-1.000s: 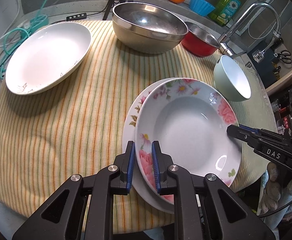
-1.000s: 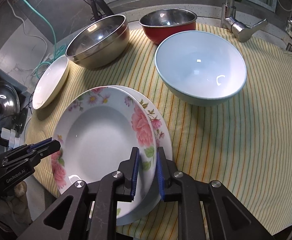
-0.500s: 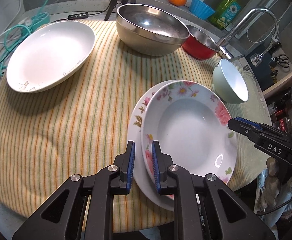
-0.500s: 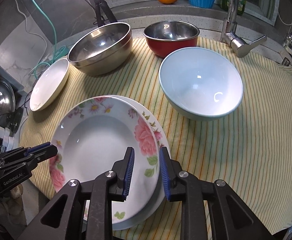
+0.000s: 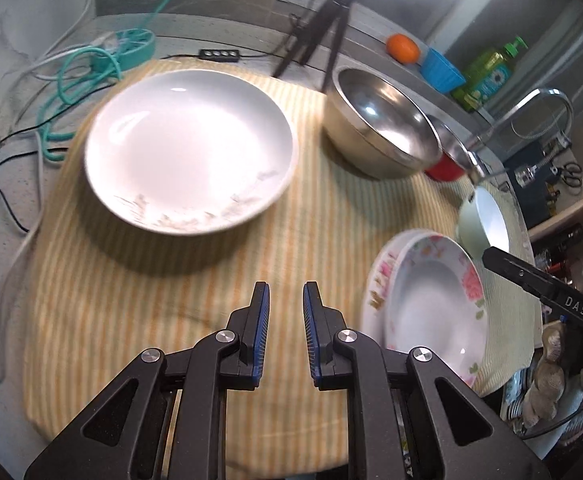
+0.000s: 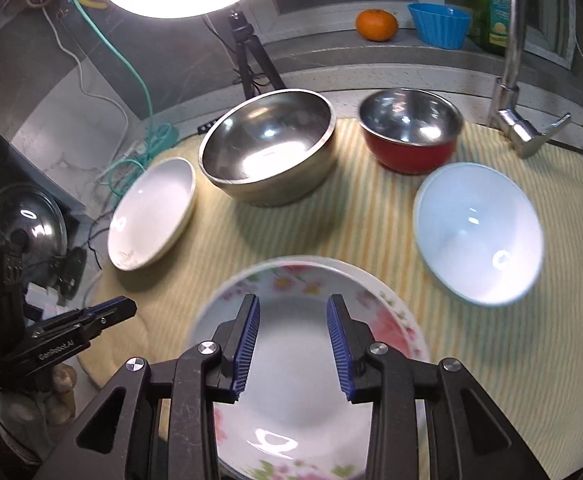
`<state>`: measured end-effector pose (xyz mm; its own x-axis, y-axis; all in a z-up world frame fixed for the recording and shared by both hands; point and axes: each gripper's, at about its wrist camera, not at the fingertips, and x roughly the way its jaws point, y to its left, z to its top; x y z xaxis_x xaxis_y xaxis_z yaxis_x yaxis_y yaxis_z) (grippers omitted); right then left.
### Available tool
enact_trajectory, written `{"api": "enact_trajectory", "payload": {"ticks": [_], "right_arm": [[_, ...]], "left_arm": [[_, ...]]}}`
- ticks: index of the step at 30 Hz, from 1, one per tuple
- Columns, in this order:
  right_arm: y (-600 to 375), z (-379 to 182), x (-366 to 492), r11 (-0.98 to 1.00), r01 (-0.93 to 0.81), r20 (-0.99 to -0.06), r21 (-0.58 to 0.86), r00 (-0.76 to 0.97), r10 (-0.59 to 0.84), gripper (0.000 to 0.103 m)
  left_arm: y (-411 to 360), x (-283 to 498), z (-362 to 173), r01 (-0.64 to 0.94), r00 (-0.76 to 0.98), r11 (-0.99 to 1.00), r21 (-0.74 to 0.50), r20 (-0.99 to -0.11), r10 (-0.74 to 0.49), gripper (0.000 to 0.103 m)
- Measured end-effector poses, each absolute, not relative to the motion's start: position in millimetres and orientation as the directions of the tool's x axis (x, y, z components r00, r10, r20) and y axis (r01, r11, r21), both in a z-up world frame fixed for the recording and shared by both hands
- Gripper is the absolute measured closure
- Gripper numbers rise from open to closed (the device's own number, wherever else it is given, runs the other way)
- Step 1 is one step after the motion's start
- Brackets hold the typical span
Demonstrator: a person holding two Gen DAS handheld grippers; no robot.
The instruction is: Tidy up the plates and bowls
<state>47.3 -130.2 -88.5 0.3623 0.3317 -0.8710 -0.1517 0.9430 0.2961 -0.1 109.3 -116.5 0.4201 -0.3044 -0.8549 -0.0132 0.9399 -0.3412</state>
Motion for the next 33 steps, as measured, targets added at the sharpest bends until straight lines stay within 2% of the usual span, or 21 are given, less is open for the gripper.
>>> {"api": "enact_trajectory", "payload": {"ticks": [5,19,33], "right_arm": [[-102,-92,71,0.927,-0.141,-0.854,0.346,0.361,0.374,0.071],[-27,-114,117,0.921,-0.124,-0.857,0.370,0.337,0.390,0.071],[-3,-140,148,0.926,-0.099,-0.880,0.363,0.290,0.376,0.071]], "left_arm": [[147,18,-119,-0.037,0.434,0.945,-0.325,-0.857,-0.278,0.088],[231,76,-127,-0.089,0.464,0.942,-0.325,-0.850,-0.249,0.088],[252,107,-143,-0.105,0.454,0.944,-0.314,-0.860,-0.235,0.086]]}}
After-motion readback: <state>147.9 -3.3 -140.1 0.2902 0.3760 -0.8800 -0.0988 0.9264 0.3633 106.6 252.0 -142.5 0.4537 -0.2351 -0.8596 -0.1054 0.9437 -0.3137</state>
